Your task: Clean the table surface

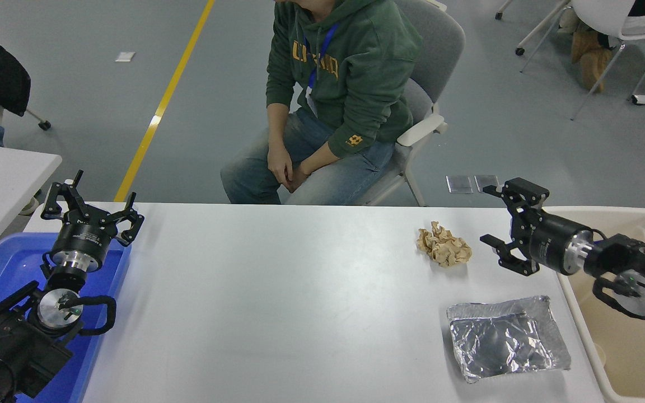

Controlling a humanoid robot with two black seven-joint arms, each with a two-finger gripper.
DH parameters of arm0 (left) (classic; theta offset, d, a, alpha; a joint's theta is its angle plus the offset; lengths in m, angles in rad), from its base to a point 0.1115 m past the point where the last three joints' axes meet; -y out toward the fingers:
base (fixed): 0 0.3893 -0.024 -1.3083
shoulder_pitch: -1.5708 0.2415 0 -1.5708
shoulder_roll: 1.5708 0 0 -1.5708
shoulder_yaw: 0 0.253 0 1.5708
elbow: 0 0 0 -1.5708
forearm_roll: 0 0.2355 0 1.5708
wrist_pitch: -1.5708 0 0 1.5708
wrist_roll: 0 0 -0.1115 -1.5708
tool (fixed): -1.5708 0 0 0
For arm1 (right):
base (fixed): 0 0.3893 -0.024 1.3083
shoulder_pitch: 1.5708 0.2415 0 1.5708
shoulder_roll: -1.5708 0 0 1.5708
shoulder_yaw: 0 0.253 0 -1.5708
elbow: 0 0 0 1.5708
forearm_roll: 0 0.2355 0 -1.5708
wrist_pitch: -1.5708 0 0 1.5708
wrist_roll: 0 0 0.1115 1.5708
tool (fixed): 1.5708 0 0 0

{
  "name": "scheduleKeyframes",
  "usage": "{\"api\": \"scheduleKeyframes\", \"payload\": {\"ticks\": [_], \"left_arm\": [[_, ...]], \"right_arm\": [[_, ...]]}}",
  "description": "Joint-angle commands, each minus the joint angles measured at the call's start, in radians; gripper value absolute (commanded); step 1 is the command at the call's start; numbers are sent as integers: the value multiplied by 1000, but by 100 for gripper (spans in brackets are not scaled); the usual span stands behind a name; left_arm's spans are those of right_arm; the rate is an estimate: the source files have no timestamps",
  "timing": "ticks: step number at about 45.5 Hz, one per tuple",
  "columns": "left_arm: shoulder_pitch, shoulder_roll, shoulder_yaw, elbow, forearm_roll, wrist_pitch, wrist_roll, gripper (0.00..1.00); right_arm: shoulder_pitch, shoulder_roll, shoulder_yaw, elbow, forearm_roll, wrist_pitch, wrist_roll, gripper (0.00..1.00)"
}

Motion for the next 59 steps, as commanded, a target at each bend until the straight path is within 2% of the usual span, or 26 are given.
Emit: {"api": "scheduleKeyframes", "payload": {"ticks": [1, 13, 20, 33, 46, 59], "left_arm": [[0, 0, 0, 0, 0, 0, 0, 100], [0, 0, 0, 0, 0, 0, 0, 100], [0, 0, 0, 0, 0, 0, 0, 100], [0, 0, 0, -1, -2, 0, 0, 100], [0, 0, 0, 0, 0, 0, 0, 100], [0, 0, 0, -1, 0, 0, 0, 100]], "right_arm": [[-31, -103, -30, 126, -11, 7, -97, 100], [-41, -191, -95, 194, -18, 65, -133, 100], [-46, -220, -119, 194, -87, 100, -164, 100], [-123, -294, -158, 195, 35, 232, -282, 100], [-189, -284, -152, 188, 87, 197, -284, 100], [-195, -127, -138, 145, 97, -24, -281, 100]]}}
